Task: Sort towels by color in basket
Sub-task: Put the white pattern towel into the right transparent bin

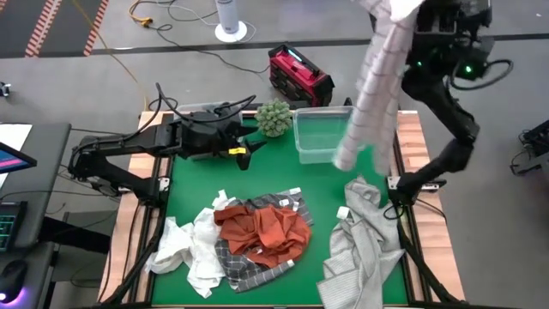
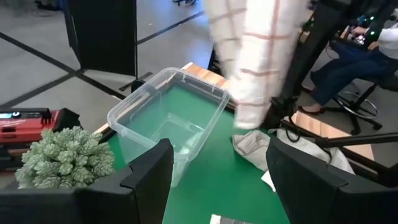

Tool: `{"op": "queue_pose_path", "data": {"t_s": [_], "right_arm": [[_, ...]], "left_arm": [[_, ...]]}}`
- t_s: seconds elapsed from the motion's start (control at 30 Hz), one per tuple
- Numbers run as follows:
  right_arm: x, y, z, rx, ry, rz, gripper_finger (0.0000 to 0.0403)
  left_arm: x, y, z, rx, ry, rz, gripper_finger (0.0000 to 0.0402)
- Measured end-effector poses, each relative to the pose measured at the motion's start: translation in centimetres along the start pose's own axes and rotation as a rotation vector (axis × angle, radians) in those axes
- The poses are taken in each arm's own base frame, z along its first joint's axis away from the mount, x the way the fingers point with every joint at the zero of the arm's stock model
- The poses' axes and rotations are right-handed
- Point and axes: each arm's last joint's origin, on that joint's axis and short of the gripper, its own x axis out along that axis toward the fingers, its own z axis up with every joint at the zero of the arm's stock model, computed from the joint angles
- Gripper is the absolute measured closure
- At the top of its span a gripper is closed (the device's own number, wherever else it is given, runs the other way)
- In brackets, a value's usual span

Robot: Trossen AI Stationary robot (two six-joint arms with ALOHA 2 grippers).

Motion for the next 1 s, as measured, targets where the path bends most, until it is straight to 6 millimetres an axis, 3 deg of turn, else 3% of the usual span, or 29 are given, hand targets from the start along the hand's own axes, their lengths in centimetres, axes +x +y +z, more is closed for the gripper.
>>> {"op": "queue_pose_path", "data": {"t_s": [0.13, 0.3, 0.5, 0.73, 1.0], "right_arm": [[1.4, -0.6, -0.9, -0.08, 0.049, 0.011, 0.0376], [2.4, -1.3, -0.5, -0.207, 0.228, 0.035, 0.0376], [1.7, -2.2, -0.5, -0.311, 0.414, 0.015, 0.0376], [1.4, -2.0, 2.3, -0.481, 0.55, 0.016, 0.0376], [-1.0, -2.0, 2.3, -0.56, 0.927, 0.041, 0.0376]], "left_arm": [[-0.1, -0.1, -0.2, 0.007, 0.02, -0.001, 0.0155], [-0.2, -0.4, -0.5, 0.017, 0.038, -0.008, 0.0155], [-0.6, -0.5, -0.3, 0.015, 0.028, -0.017, 0.0155], [-2.0, -0.1, 0.4, -0.011, -0.023, -0.009, 0.0155], [-4.1, -0.1, 2.8, -0.061, -0.23, -0.06, 0.0155]]}}
